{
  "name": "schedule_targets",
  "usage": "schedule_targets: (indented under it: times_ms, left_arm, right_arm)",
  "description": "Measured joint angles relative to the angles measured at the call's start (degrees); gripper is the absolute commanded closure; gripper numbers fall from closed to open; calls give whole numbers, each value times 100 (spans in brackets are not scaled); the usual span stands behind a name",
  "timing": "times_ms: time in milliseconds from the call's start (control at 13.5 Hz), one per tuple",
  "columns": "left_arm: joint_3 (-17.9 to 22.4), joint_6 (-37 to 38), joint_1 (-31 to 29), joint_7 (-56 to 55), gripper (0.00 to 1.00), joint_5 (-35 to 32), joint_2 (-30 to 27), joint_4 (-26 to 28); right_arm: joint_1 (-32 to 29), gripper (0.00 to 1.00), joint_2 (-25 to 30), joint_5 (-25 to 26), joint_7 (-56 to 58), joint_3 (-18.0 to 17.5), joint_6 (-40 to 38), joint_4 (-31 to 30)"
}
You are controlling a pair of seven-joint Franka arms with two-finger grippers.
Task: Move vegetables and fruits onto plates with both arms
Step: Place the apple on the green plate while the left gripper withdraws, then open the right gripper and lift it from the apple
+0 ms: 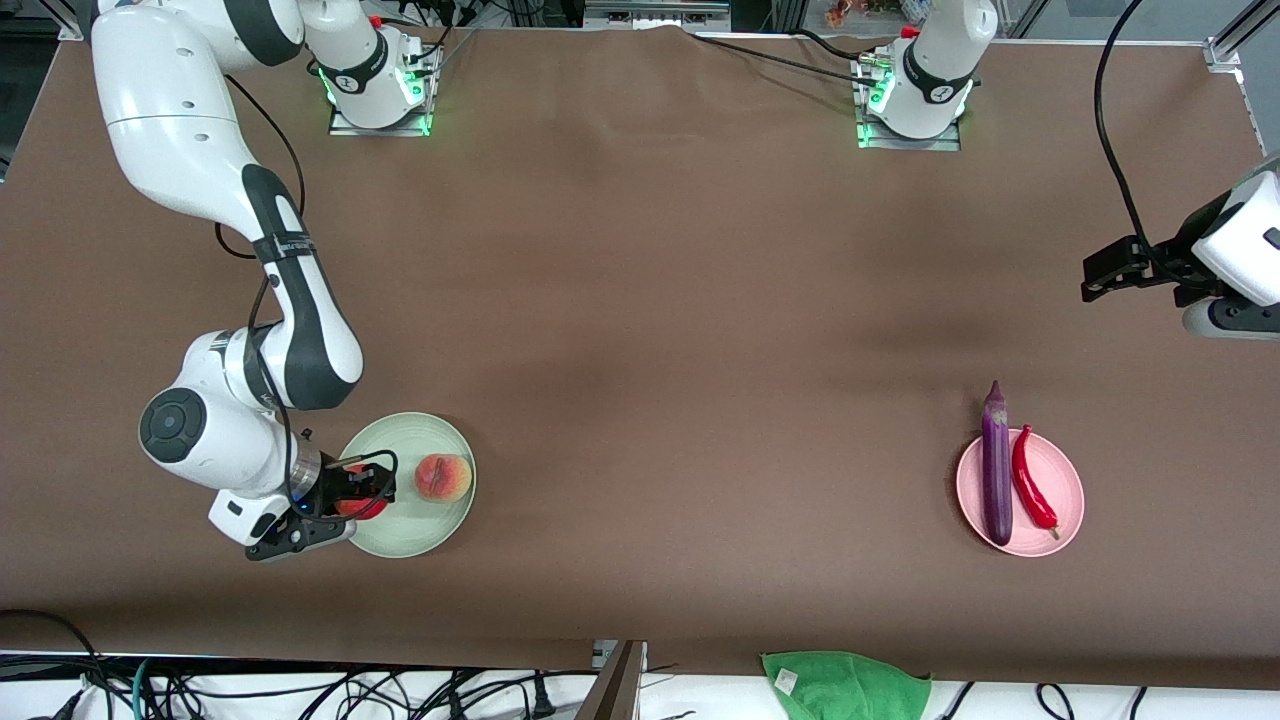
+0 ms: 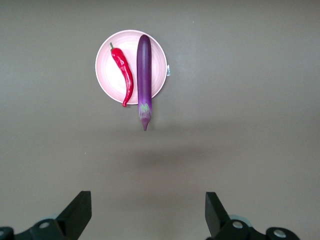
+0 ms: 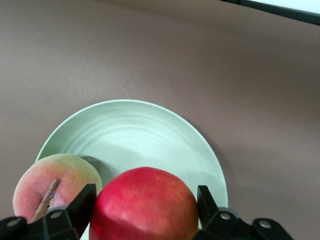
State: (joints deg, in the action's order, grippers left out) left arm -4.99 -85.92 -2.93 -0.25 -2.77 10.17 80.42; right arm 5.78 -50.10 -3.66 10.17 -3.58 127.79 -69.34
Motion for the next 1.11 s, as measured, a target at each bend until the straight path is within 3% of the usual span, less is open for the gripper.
schedule_targets:
  times_ms: [295, 591, 1107]
  left_arm:
    - [7, 86, 2, -183, 0, 0, -198, 401]
    - [44, 75, -12, -190, 0, 3, -220, 471]
    - [46, 50, -12, -202, 0, 4, -212, 453]
  right_arm:
    - [73, 0, 91, -9, -340, -73, 2, 21]
    - [131, 0, 226, -2, -445, -89, -111, 31]
    - [394, 0, 886, 500, -723, -39, -761, 38]
